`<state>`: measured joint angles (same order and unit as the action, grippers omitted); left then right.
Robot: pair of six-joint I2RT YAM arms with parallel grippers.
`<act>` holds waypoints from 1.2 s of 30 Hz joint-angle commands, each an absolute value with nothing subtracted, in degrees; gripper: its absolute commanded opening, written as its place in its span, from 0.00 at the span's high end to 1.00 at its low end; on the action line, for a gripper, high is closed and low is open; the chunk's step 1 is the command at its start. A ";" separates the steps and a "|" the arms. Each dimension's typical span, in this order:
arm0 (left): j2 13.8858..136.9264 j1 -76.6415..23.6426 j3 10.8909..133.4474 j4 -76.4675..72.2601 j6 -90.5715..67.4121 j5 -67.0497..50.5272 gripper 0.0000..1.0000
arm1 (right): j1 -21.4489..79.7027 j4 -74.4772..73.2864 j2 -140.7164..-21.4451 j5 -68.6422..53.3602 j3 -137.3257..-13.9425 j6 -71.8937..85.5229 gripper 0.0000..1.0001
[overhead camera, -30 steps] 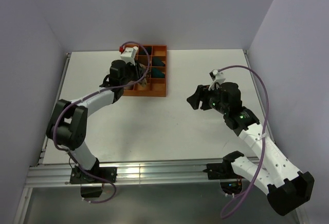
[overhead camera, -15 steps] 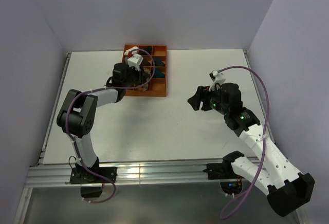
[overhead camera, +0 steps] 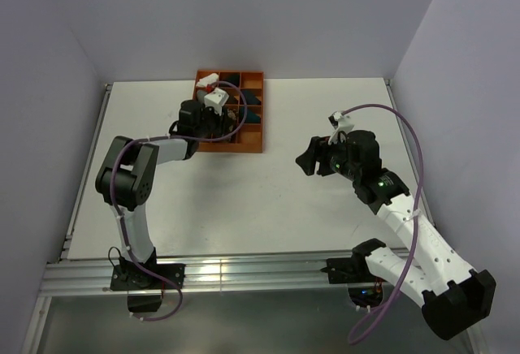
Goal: Roll the socks
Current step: Place the sock in the storage box.
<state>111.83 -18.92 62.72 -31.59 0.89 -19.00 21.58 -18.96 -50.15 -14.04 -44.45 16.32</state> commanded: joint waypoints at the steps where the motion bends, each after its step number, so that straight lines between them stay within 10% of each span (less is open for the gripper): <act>1: 110.30 -18.37 64.86 -29.89 3.95 -23.11 1.00 | 21.09 -18.28 -50.54 -14.33 -43.86 14.94 0.31; 36: 118.03 -18.37 84.19 10.19 18.63 -21.45 1.00 | 21.09 -17.67 -48.25 -14.33 -42.54 14.06 0.32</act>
<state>116.05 -18.52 82.08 3.38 14.15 -22.65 21.54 -18.90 -49.56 -14.44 -42.70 15.29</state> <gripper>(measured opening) 0.345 0.680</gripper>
